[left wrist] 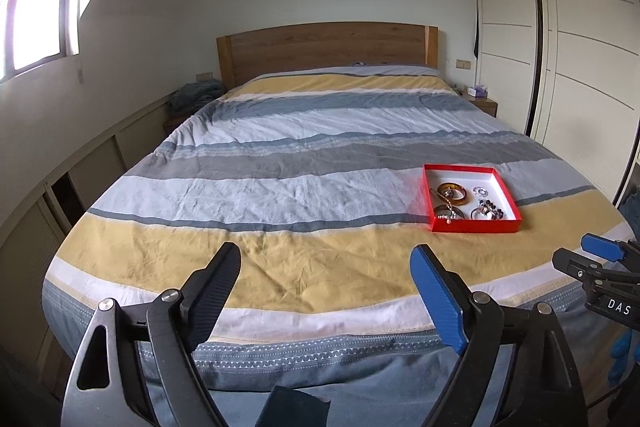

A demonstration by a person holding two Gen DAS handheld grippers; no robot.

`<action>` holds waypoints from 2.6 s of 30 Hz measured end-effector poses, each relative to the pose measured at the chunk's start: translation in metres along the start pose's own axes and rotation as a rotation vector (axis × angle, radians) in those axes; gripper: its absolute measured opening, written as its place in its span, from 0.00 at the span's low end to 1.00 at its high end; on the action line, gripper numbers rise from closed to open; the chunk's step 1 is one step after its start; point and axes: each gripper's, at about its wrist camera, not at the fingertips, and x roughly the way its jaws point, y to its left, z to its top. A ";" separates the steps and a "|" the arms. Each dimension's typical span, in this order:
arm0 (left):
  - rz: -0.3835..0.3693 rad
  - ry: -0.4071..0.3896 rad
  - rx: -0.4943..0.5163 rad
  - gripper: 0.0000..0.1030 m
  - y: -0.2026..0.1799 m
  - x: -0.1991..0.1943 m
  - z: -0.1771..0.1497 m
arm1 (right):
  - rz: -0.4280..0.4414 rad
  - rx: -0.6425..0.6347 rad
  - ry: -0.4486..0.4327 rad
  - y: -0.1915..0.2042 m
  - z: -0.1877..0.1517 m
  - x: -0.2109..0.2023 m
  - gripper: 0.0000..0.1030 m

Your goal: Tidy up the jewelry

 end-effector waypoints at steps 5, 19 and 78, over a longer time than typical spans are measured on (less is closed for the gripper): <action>-0.005 0.026 0.002 0.86 0.001 0.009 -0.006 | -0.004 0.009 0.019 0.000 -0.004 0.010 0.62; -0.017 0.130 -0.030 0.90 0.011 0.045 -0.026 | -0.013 0.007 0.097 0.000 -0.014 0.046 0.63; -0.001 0.301 -0.025 0.91 0.020 0.125 -0.047 | -0.113 0.065 0.182 -0.037 -0.032 0.112 0.65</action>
